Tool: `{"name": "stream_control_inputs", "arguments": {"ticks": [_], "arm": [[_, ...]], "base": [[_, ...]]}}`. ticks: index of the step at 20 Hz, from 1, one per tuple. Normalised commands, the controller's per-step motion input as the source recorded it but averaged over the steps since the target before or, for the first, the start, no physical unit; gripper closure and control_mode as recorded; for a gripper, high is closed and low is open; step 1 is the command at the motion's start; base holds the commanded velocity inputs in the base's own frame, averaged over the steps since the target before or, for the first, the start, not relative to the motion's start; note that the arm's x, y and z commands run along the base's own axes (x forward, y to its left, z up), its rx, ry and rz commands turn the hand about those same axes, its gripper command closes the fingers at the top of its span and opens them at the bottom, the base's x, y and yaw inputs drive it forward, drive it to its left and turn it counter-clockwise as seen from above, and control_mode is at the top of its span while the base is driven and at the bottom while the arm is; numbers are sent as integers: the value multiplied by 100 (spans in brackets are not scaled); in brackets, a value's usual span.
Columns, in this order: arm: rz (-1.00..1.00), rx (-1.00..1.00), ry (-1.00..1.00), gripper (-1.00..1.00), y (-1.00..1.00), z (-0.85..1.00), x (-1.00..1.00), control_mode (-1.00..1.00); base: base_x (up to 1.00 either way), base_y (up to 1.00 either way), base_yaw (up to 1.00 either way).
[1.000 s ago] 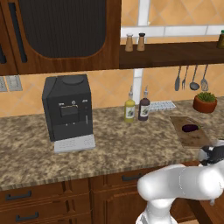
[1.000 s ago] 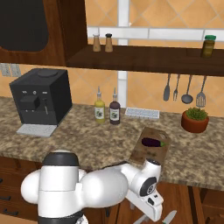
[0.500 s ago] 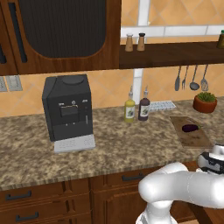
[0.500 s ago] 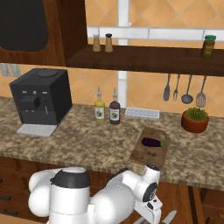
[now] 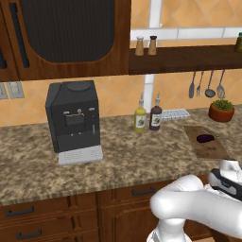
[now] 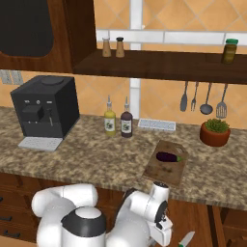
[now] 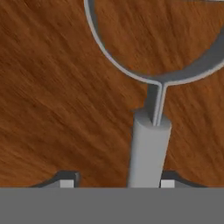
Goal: Place the appropriate cutting tool for cutting the eggplant skin on the cutting board.
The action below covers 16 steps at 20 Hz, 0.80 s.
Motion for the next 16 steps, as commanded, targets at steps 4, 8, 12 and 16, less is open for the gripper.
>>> {"name": "stream_control_inputs", "arguments": {"ticks": [4,8,12,16], "arm": [[0,-4,-3,100,17,-12,0,-100],[-8,-4,-12,100,0,15,-12,-100],[-15,-11,-15,100,-3,89,-44,-100],[-12,-11,-10,100,0,100,-77,-100]], "base": [[0,0,0],[0,0,0],[0,0,0],[0,0,0]]}}
